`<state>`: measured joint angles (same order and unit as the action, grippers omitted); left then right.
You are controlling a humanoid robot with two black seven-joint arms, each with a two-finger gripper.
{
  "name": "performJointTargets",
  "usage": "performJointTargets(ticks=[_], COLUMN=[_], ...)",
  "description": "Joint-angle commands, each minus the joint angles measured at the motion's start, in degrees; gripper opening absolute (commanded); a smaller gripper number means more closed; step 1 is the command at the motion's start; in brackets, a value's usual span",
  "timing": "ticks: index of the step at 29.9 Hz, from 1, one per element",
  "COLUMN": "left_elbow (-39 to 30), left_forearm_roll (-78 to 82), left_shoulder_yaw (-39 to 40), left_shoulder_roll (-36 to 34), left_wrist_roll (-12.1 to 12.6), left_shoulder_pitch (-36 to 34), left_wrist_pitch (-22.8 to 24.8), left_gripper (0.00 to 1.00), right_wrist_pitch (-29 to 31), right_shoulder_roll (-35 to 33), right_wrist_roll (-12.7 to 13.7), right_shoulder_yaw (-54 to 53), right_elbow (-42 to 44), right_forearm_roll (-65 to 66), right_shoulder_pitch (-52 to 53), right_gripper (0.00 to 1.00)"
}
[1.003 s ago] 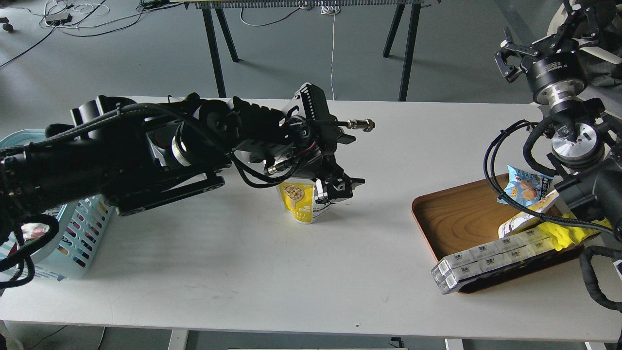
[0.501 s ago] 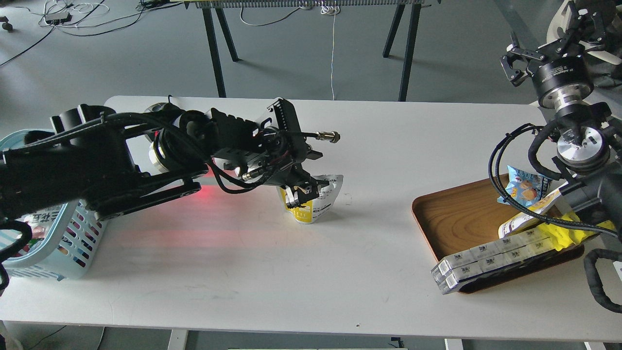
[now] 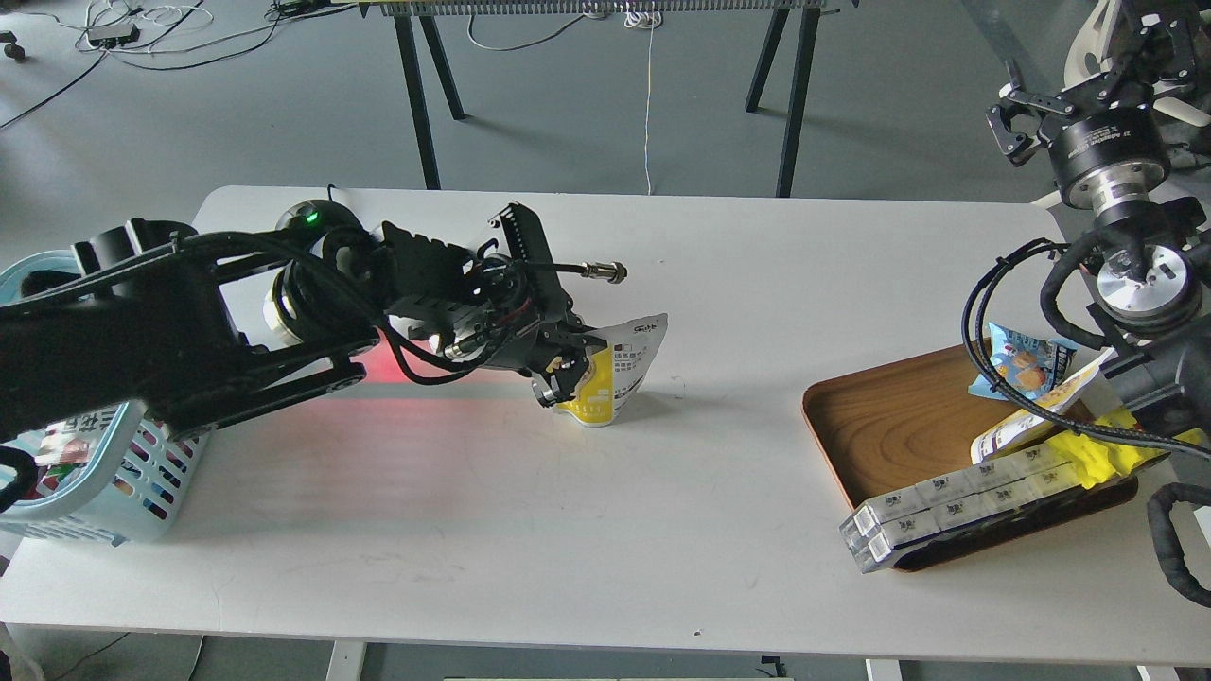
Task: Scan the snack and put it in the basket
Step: 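Lift the packet and bring it in front of the scanner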
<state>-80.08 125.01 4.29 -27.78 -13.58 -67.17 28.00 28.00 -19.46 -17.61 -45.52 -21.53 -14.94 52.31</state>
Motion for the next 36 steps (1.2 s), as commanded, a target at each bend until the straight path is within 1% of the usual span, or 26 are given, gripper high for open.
performJointTargets(ticks=[1,5,7,9,11,14,17,25,28,36], left_elbow=[-0.3,-1.8,-4.3,-7.0,-8.8,-9.7,-9.3,-8.5,-8.4,-7.5], left_forearm_roll=[0.0,0.0,0.0,0.0,0.0,0.0,0.0,0.0,0.0,0.0], left_shoulder_yaw=[0.2,1.1,2.2,3.9,5.5,7.7,9.3,8.5,8.5,8.5], left_shoulder_roll=[0.1,-1.1,-4.3,-8.2,-11.9,-17.2,-21.0,-27.8,-29.3,-30.4], left_wrist_roll=[0.0,0.0,-0.1,-1.0,-2.8,-6.8,-8.6,-9.1,-9.3,-9.4], left_shoulder_pitch=[-0.1,-0.1,-0.1,0.0,-0.1,0.0,0.0,0.3,1.2,3.0], left_wrist_pitch=[0.0,0.0,0.0,0.0,0.0,0.0,0.0,0.0,0.0,0.0], left_gripper=[0.00,0.00,0.00,0.00,0.00,0.00,0.00,0.00,0.00,0.00], right_wrist_pitch=[0.0,0.0,0.0,0.0,0.0,0.0,0.0,0.0,0.0,0.0], right_shoulder_roll=[-0.1,-0.1,-0.2,-0.8,-1.5,-1.8,-1.8,-1.8,-1.8,-2.0], right_wrist_roll=[-0.1,-0.1,-0.1,-0.1,-0.1,-0.1,-0.1,-0.1,-0.1,-0.1], right_shoulder_yaw=[0.0,0.1,0.0,0.0,0.0,0.0,0.0,-0.2,-0.2,-0.9], right_elbow=[0.0,0.1,0.1,0.1,0.0,0.0,0.0,0.0,0.0,-0.1], right_forearm_roll=[0.0,0.0,0.0,0.0,0.0,0.0,0.0,0.0,0.0,0.0], right_shoulder_pitch=[0.0,0.1,0.2,0.2,0.3,0.3,0.3,0.4,0.5,0.5], right_gripper=[0.99,0.99,0.99,0.99,0.99,0.99,0.99,0.99,0.99,0.99])
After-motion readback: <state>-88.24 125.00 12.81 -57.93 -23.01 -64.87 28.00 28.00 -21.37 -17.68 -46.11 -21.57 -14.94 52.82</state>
